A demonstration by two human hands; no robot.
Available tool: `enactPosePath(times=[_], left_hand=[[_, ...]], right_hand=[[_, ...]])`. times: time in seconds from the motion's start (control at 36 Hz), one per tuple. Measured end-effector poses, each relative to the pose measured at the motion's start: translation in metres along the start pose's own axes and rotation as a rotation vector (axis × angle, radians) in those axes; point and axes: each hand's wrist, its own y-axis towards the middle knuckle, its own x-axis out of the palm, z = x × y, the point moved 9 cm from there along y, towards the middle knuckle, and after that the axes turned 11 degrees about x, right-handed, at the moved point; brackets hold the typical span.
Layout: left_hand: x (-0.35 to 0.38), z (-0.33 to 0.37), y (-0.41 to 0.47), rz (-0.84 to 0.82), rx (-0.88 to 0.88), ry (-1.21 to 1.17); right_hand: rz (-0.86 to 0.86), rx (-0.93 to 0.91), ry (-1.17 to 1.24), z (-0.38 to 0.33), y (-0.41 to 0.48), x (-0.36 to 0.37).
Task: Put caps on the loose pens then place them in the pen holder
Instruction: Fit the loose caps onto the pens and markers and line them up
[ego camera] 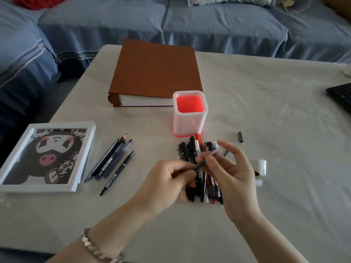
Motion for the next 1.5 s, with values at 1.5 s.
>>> enactPosePath(times=[1.5], left_hand=[[-0.023,0.016,-0.011,0.082,0.335,0.699]], right_hand=[[0.139,-0.204,-0.978,-0.037,0.019,-0.058]])
